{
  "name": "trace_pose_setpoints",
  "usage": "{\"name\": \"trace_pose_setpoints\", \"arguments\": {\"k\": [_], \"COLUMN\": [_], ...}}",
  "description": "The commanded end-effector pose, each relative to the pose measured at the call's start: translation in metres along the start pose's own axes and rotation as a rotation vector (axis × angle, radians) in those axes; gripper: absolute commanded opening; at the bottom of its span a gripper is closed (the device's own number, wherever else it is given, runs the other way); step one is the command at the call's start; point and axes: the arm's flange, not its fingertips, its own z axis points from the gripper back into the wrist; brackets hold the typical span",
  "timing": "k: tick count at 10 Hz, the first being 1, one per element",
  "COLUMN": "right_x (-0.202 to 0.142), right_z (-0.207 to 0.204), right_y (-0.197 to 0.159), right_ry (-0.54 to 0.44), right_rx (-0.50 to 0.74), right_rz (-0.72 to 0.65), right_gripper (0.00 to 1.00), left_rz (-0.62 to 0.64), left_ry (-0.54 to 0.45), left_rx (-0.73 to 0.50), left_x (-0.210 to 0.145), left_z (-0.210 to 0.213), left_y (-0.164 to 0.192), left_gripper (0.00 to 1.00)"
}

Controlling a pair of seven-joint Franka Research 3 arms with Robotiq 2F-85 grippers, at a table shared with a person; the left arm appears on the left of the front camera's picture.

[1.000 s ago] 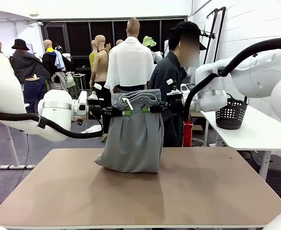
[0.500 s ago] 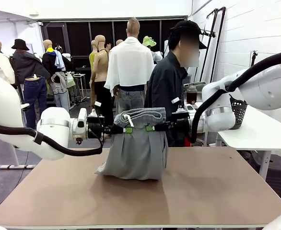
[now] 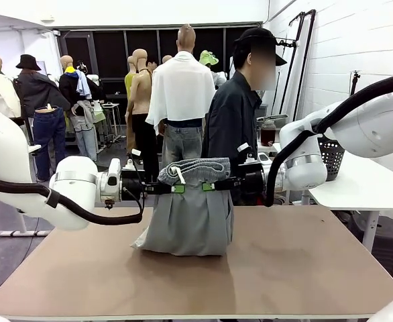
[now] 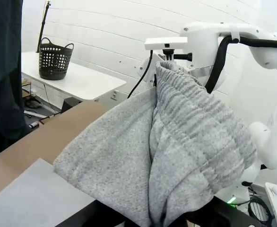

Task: Fold the training pants.
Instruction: Fold the Training pants in half.

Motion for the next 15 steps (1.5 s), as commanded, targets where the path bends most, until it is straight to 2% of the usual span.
{"name": "trace_pose_setpoints", "arguments": {"k": [1, 2, 3, 5, 7, 12, 13, 14, 15], "right_x": [0.003, 0.000, 0.014, 0.013, 0.004, -0.017, -0.019, -0.018, -0.022], "right_z": [0.005, 0.000, -0.003, -0.016, -0.028, -0.041, -0.041, -0.040, -0.041], "right_y": [-0.001, 0.000, -0.009, -0.040, -0.065, -0.104, -0.107, -0.104, -0.101], "right_ry": [-0.007, 0.000, 0.012, 0.037, 0.063, 0.126, 0.133, 0.136, 0.100], "right_rx": [-0.009, 0.000, -0.019, -0.011, -0.031, -0.007, -0.007, -0.003, -0.018], "right_rz": [0.006, 0.000, -0.013, -0.122, -0.198, -0.346, -0.357, -0.348, -0.329], "right_gripper": [0.00, 0.00, 0.00, 0.00, 0.00, 0.00, 0.00, 0.00, 0.00], "left_rz": [0.035, 0.035, 0.009, 0.055, 0.090, 0.307, 0.327, 0.328, 0.298], "left_ry": [-0.009, -0.009, 0.001, 0.036, 0.052, 0.061, 0.060, 0.063, 0.064], "left_rx": [-0.008, -0.008, -0.003, 0.064, 0.118, 0.190, 0.200, 0.178, 0.179], "left_x": [-0.001, -0.001, -0.002, 0.018, 0.021, -0.005, -0.011, -0.011, -0.023], "left_z": [0.001, 0.001, -0.001, -0.006, -0.006, 0.001, 0.004, 0.007, -0.001], "left_y": [0.002, 0.002, 0.000, 0.030, 0.056, 0.106, 0.115, 0.112, 0.102], "left_gripper": [0.00, 0.00, 0.00, 0.00, 0.00, 0.00, 0.00, 0.00, 0.00]}}
